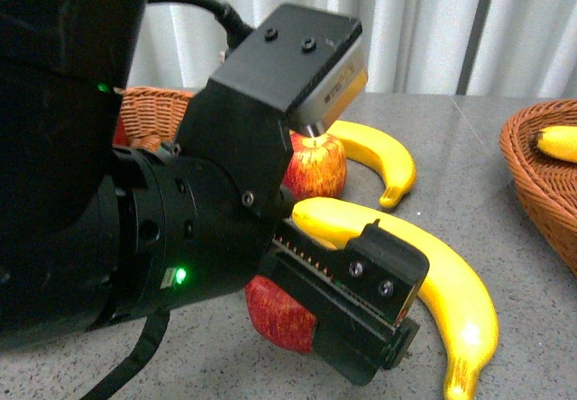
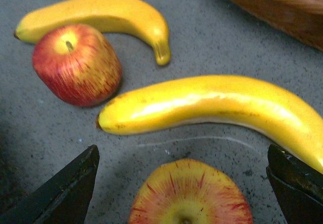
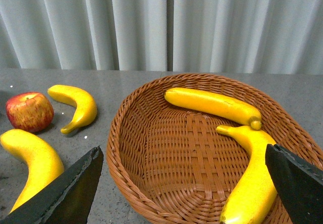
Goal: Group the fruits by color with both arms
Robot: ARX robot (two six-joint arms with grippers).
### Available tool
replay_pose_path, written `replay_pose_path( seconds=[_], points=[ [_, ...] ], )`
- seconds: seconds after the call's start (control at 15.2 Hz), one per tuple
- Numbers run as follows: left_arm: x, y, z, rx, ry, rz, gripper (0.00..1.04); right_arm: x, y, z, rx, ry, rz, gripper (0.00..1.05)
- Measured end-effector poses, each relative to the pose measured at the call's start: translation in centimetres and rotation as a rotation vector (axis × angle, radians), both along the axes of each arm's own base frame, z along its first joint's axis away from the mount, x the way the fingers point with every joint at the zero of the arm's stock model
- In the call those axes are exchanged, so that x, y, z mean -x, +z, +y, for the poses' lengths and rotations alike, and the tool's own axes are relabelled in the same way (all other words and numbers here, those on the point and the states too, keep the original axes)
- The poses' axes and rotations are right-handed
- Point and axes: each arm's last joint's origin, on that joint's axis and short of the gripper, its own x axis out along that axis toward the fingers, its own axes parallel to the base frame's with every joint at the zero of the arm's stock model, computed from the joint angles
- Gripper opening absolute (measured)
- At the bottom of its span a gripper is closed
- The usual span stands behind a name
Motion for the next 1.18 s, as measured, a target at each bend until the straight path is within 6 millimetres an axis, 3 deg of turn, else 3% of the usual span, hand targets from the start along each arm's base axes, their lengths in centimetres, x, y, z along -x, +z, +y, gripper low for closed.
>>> replay_pose_path(
  seconds=[0.59,0.79,0.99,1.18],
  points=[
    [0.1,-3.4,0.1,-0.021,-0.016,0.124,0.96,0.0,0.0,0.0,0.000,0.000,0.000,0.98],
    [0.1,-3.4,0.2,-0.025,-0.015,0.130,0.74,0.0,0.0,0.0,0.000,0.000,0.000,0.98],
    [0.0,-1.5,1.2,-0.033,0.049,0.068,0.70,0.0,0.0,0.0,0.000,0.000,0.000,0.98],
    [-1.2,3.9,3.9,0.031,0.265,-0.116,0.70,0.0,0.0,0.0,0.000,0.000,0.000,0.98]
  ],
)
